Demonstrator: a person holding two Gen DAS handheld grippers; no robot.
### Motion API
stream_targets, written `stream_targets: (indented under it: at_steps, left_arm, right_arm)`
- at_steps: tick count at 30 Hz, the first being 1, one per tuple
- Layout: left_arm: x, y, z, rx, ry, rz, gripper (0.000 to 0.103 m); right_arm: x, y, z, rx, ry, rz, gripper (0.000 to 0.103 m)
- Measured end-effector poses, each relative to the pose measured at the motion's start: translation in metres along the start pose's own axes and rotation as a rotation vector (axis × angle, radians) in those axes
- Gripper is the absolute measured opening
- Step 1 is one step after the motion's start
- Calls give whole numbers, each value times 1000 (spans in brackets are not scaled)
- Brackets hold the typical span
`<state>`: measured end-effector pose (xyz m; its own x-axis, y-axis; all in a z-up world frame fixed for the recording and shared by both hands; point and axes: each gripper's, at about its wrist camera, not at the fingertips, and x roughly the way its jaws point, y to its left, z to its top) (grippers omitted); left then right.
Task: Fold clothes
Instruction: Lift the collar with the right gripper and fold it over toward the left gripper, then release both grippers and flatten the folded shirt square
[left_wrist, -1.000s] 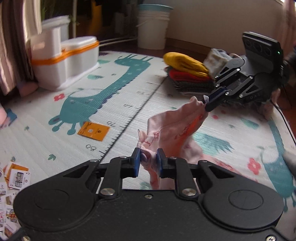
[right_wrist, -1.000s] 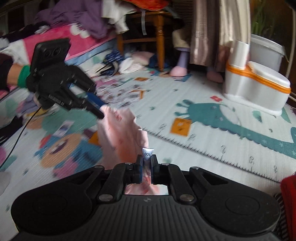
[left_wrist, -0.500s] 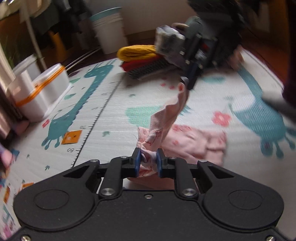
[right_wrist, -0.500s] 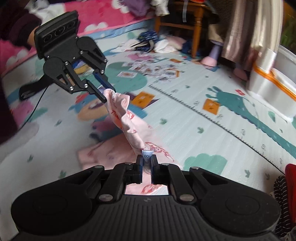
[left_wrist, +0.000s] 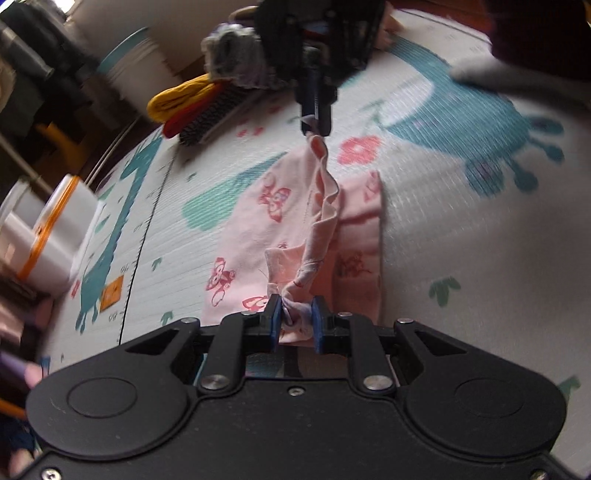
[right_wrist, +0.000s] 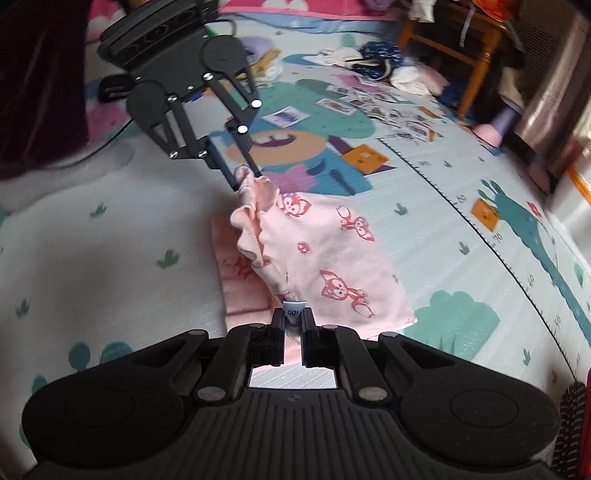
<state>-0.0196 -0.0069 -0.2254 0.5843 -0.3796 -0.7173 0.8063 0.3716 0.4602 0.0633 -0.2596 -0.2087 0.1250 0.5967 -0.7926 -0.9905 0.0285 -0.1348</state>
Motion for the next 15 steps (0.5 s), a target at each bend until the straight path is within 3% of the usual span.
stream_targets:
  at_steps: [3, 7, 9, 12, 15]
  left_arm:
    - [5, -3, -2, 11, 12, -18, 15]
    - [4, -7, -3, 65, 61, -220, 17]
    - [2, -1, -3, 43, 76, -266, 17]
    - [4, 27, 2, -122, 66, -232, 17]
    - [14, 52, 8, -306, 45, -150, 17]
  right_arm:
    - [8, 8, -3, -47, 27, 17, 15]
    - [15, 30, -16, -238, 107, 128, 17]
    - [13, 26, -15, -182, 98, 125, 17]
    - [13, 15, -10, -101, 73, 97, 18]
    - [20, 3, -4, -33, 50, 57, 18]
